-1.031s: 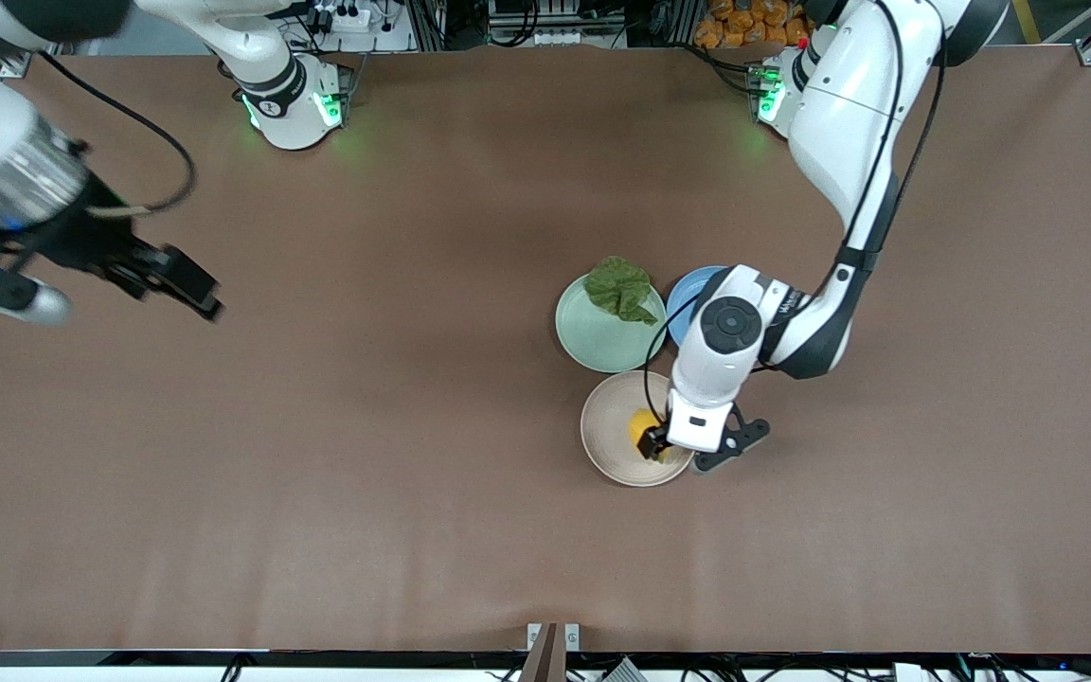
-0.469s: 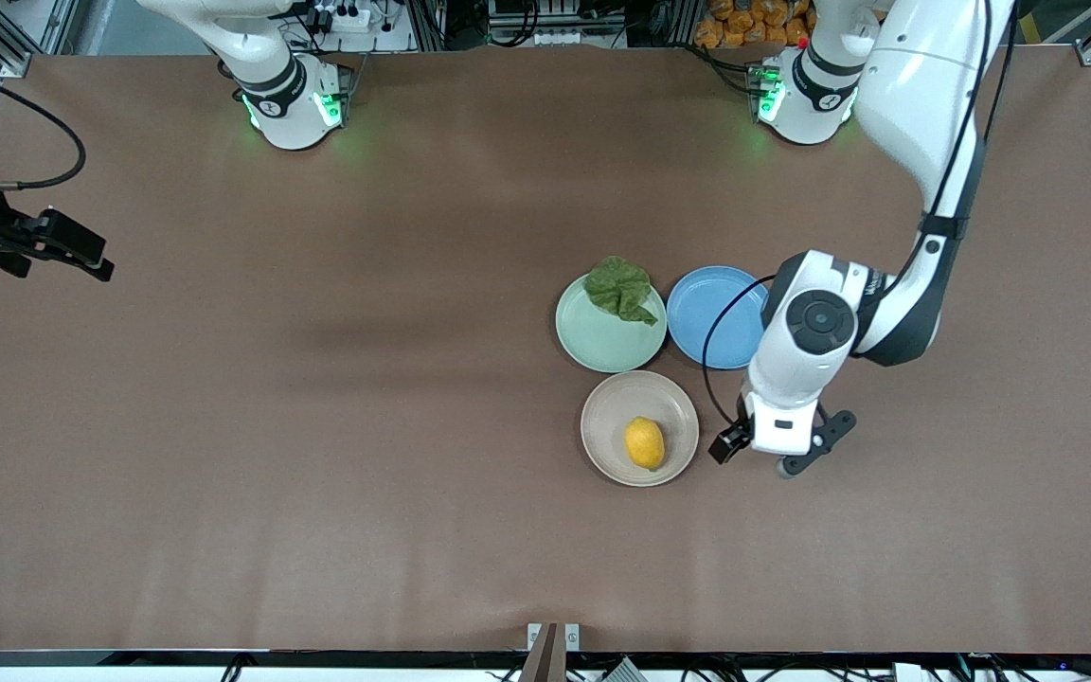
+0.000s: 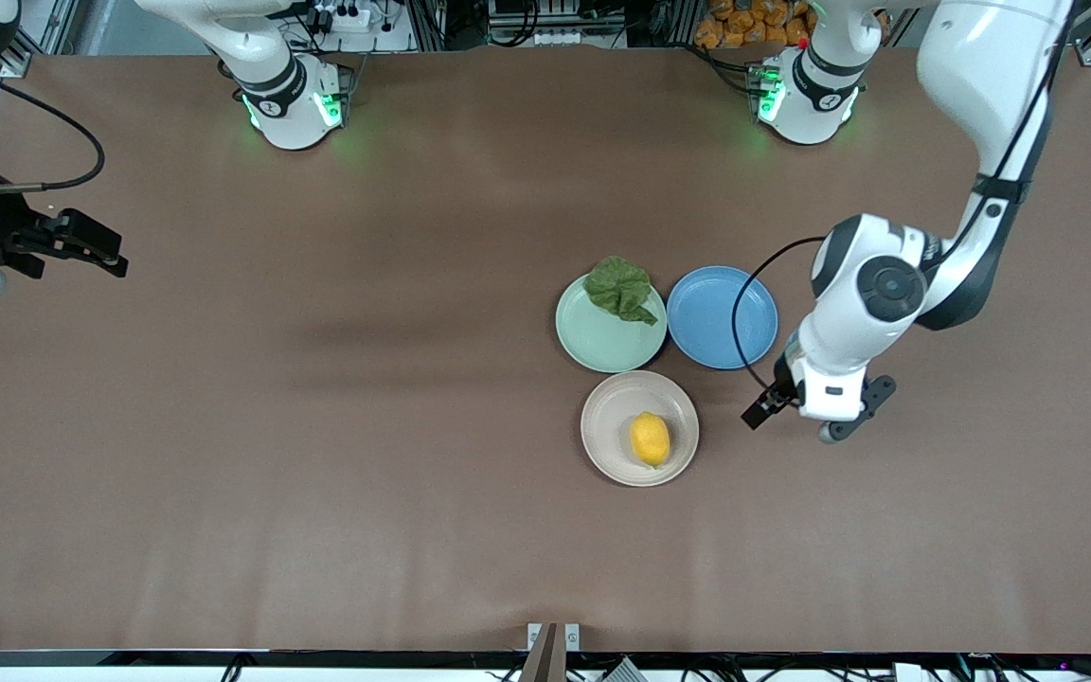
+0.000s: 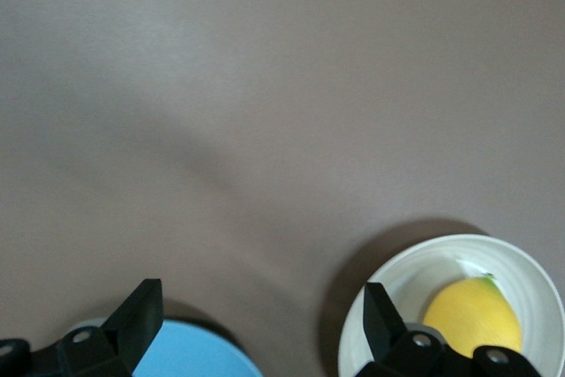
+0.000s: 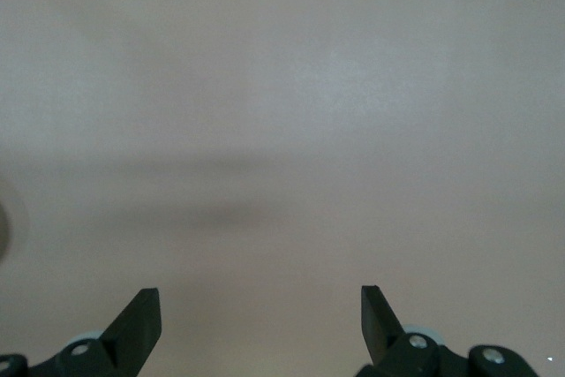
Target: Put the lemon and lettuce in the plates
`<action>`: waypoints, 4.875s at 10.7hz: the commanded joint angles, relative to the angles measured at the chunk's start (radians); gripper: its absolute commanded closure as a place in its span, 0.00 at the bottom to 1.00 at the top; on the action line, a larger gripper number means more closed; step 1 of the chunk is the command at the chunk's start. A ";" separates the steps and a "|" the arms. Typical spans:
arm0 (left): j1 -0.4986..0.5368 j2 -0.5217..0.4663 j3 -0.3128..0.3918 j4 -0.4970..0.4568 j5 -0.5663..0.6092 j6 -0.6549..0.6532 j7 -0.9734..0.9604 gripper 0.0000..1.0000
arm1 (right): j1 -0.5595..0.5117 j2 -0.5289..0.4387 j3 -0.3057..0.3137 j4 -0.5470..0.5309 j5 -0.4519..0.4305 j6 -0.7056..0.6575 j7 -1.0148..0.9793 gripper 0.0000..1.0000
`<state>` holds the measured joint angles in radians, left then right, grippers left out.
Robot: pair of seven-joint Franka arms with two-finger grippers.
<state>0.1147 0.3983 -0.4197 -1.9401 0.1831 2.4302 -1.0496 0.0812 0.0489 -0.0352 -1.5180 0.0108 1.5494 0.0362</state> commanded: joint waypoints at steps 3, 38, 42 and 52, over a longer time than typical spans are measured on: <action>0.290 -0.131 -0.264 -0.171 0.019 0.029 0.054 0.00 | 0.055 -0.030 -0.051 -0.041 -0.014 0.014 -0.021 0.00; -0.119 -0.458 0.295 0.352 -0.209 -0.858 0.948 0.00 | 0.031 0.032 -0.049 0.073 -0.028 0.034 -0.009 0.00; -0.115 -0.457 0.297 0.356 -0.208 -0.866 0.951 0.00 | 0.031 0.032 -0.048 0.073 -0.031 0.034 -0.009 0.00; -0.118 -0.449 0.297 0.356 -0.203 -0.835 0.951 0.00 | 0.032 0.032 -0.048 0.073 -0.031 0.032 -0.009 0.00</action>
